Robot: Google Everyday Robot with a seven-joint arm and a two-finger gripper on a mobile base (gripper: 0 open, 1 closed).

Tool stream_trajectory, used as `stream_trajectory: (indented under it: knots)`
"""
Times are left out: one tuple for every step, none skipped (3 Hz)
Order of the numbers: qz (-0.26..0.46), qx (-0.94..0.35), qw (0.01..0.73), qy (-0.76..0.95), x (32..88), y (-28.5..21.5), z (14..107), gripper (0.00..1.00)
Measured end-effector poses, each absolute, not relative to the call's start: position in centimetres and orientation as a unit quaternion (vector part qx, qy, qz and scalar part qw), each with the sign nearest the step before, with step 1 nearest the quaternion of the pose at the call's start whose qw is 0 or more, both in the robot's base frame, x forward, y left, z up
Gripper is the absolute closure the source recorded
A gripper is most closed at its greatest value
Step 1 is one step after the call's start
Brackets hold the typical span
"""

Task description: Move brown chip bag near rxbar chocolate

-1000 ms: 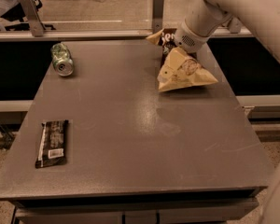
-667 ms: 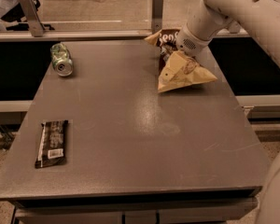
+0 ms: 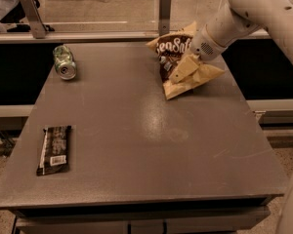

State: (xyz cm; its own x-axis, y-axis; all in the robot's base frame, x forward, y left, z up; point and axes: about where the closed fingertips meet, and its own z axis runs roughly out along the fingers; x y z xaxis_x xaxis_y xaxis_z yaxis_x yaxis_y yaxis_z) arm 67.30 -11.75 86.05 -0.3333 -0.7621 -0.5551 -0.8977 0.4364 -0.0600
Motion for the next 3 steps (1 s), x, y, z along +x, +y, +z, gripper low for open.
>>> stream_trajectory:
  knots:
    - [0.176,-0.523,0.315,0.772,67.3,-12.4,87.2,0.88]
    - [0.220,-0.527,0.359,0.738,67.0,-13.4,88.3,1.00]
    - [0.230,-0.540,0.391,0.709,66.3,-14.4,90.2,1.00]
